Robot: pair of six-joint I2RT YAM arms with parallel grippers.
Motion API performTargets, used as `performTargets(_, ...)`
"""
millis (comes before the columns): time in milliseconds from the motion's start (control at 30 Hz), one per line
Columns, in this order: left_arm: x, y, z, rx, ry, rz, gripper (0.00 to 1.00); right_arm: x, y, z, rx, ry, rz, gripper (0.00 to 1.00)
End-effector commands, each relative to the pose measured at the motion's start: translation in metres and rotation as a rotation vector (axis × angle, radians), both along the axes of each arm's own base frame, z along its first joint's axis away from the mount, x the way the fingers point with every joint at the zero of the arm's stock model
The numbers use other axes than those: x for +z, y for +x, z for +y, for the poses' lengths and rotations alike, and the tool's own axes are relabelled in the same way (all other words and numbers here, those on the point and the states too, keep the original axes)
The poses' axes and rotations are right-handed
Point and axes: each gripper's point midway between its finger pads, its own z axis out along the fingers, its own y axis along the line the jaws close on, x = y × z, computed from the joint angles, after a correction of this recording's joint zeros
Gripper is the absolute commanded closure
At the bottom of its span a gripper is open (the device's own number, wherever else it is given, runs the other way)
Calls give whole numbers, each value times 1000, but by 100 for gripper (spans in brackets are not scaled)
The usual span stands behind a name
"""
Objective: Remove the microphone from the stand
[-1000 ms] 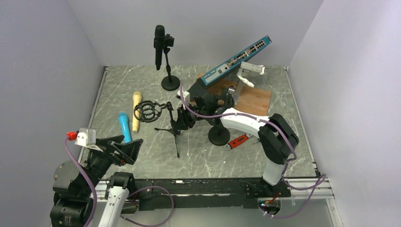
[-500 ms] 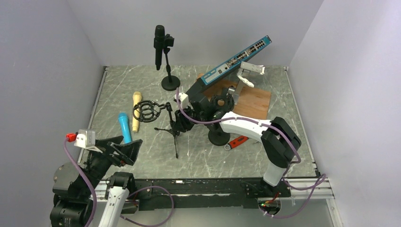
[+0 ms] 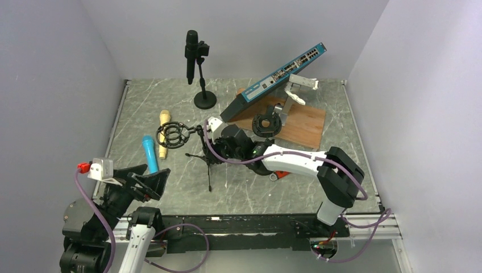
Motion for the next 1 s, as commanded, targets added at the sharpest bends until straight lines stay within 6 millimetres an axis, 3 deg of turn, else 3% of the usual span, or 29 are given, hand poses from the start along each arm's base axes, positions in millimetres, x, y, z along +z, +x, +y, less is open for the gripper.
performTargets(0, 6, -2, 1, 4, 4, -28, 1, -13, 7, -20, -106, -110, -106, 100)
performTargets(267, 3, -1, 1, 1, 2, -19, 1, -6, -3, -14, -77, -71, -84, 98)
performTargets(333, 2, -1, 1, 2, 2, -19, 1, -4, -9, -10, -47, -41, -26, 88)
performTargets(467, 2, 0, 1, 3, 5, -18, 0, 0, -31, -2, 18, 35, 116, 52)
performTargets(567, 0, 1, 0, 0, 4, -14, 1, 11, -40, -3, 25, 90, 185, 37)
performTargets(867, -1, 4, -3, -12, -9, -12, 1, 51, -32, -22, -40, 167, 342, 32)
performTargets(967, -3, 5, -3, -12, -14, -10, 1, 53, -25, -22, -49, 152, 342, 34)
